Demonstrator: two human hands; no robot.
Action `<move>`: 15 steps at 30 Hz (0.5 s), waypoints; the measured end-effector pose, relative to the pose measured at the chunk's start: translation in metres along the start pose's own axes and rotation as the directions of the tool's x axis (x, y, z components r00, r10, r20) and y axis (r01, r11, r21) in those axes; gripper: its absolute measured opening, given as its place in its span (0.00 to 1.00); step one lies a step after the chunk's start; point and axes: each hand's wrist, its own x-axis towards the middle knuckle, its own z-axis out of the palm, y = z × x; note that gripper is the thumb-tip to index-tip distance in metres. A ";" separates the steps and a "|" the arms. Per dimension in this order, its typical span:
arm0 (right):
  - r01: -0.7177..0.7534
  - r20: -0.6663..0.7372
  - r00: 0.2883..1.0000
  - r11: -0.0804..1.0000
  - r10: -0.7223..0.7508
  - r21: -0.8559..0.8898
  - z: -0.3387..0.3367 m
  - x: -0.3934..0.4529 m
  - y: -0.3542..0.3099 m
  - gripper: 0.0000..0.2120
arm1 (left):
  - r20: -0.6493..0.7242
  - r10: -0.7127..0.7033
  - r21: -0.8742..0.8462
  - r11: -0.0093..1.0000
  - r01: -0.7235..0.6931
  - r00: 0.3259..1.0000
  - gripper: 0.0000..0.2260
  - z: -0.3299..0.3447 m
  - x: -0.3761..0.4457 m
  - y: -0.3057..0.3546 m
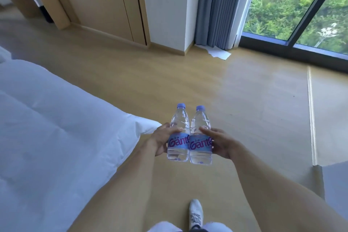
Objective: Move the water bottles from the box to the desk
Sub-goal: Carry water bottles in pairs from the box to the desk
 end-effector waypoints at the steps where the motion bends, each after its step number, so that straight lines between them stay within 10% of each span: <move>1: -0.002 0.007 1.000 1.000 0.002 -0.010 -0.006 0.012 -0.015 0.33 | -0.008 0.009 -0.020 1.000 -0.009 1.000 0.22 0.003 0.012 0.010; 7: -0.035 0.072 0.997 0.996 0.041 -0.083 -0.016 0.083 -0.084 0.35 | -0.053 0.022 -0.116 0.993 -0.028 0.998 0.10 -0.002 0.070 0.059; 15: -0.077 0.150 0.984 0.986 0.100 -0.149 0.019 0.197 -0.155 0.35 | -0.166 0.037 -0.177 0.982 -0.067 0.985 0.20 -0.064 0.147 0.112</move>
